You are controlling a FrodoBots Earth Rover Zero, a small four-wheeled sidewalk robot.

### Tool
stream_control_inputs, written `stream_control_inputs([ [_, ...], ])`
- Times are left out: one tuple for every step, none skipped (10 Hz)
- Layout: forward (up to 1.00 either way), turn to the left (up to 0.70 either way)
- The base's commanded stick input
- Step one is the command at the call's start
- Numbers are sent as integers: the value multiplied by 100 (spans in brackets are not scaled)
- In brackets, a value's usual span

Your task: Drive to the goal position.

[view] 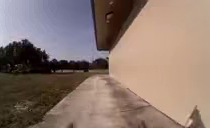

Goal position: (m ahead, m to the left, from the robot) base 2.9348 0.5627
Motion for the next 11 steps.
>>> stream_control_inputs([
  [100,0],
  [100,1],
  [100,11],
  [100,40],
  [100,40],
  [100,40],
  [100,31],
  [100,25],
  [100,24],
  [100,24],
  [100,23],
])
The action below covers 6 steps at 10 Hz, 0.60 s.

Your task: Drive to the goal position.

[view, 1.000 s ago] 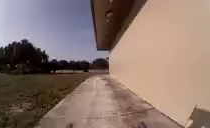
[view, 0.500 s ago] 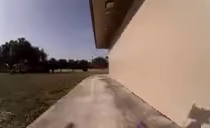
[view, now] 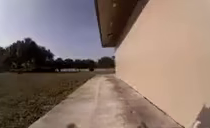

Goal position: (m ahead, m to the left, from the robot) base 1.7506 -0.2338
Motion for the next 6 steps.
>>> stream_control_inputs([
  [100,23],
  [100,22],
  [100,29],
  [100,37],
  [100,12],
  [100,3],
])
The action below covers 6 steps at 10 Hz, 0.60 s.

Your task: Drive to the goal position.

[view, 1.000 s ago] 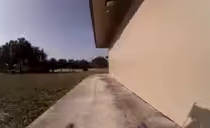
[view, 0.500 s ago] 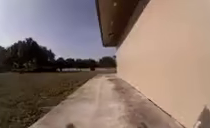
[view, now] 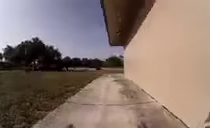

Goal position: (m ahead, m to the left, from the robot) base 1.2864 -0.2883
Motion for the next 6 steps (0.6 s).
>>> stream_control_inputs([
  [100,2],
  [100,2],
  [100,2],
  [100,2],
  [95,2],
  [32,4],
])
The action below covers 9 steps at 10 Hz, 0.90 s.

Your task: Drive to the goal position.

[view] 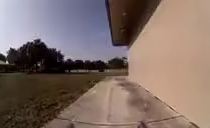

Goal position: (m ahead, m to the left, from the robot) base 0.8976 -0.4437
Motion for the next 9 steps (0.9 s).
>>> stream_control_inputs([
  [15,2],
  [8,1],
  [8,1],
  [8,1],
  [7,1],
  [8,1],
  [8,1],
  [9,1],
  [9,1],
])
